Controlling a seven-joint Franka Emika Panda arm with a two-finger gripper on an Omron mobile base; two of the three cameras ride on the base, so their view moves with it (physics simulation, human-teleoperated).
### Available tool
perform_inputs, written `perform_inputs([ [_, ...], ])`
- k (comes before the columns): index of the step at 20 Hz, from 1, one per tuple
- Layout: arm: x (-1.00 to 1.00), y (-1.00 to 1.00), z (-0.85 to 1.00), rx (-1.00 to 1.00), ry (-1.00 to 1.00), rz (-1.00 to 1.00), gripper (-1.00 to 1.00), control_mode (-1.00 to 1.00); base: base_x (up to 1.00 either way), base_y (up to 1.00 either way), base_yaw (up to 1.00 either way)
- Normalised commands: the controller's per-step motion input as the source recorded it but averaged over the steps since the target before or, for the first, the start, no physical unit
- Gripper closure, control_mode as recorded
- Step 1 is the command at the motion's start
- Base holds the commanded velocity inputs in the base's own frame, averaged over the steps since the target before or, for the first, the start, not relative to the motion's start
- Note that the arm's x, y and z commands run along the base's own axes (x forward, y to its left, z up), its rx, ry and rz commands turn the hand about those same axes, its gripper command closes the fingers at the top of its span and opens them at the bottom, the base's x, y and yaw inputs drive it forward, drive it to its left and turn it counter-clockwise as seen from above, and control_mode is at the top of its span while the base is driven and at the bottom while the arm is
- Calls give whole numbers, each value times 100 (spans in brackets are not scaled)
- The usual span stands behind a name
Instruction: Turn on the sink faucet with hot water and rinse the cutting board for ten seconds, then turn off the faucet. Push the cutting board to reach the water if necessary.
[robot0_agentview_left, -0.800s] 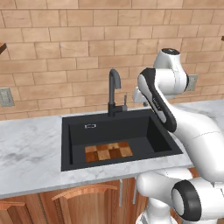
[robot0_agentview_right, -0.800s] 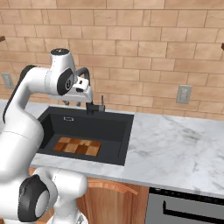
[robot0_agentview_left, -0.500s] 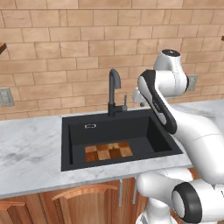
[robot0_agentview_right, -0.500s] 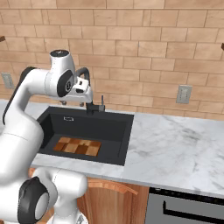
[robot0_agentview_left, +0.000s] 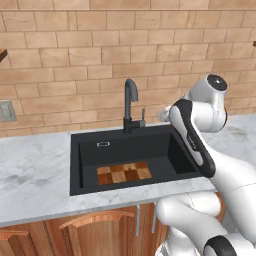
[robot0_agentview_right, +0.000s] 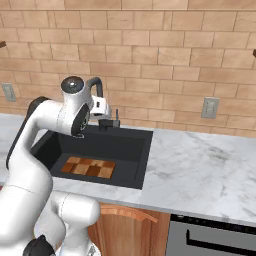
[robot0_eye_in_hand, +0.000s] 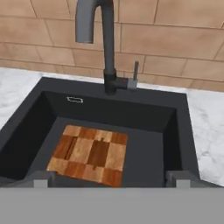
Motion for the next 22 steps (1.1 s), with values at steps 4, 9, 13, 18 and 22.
perform_inputs([
  [4,13,-50,-17,12,-28,13,-100,-100,0,0,0],
  [9,29,-9,-16,3,-10,4,-100,-100,0,0,0],
  [13,41,0,-23,1,-5,1,-100,-100,0,0,0],
  [18,48,0,-25,0,-2,0,-100,-100,0,0,0],
  [22,43,0,-19,2,0,0,-100,-100,0,0,0],
])
